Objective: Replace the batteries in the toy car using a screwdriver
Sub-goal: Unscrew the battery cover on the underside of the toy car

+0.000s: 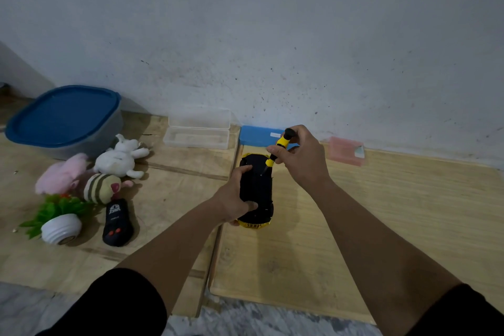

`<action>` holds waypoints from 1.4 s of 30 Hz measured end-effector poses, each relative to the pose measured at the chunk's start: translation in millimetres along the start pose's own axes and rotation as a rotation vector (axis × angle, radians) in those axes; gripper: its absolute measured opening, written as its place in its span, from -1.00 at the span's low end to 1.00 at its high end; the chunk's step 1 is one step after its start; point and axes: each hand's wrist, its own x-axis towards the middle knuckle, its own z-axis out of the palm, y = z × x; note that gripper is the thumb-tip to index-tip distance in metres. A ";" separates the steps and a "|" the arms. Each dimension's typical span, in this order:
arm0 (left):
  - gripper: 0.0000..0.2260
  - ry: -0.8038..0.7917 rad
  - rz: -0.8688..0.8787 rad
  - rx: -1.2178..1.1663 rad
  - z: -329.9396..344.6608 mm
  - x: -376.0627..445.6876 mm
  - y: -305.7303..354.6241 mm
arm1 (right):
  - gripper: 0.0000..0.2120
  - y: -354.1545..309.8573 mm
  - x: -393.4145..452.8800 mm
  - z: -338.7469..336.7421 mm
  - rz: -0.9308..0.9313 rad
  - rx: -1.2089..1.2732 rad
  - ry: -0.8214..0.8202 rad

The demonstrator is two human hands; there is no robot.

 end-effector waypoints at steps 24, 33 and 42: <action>-0.35 -0.029 0.054 0.029 -5.9 10.7 4.0 | -0.78 -5.5 0.5 1.5 0.041 0.117 -0.063; -0.35 -0.015 0.060 0.031 -7.2 14.9 3.6 | -0.69 -7.9 -1.1 2.3 0.057 0.150 -0.039; -0.36 -0.023 0.043 0.019 -9.6 16.6 5.7 | -0.82 -4.9 4.3 3.3 0.041 0.143 -0.111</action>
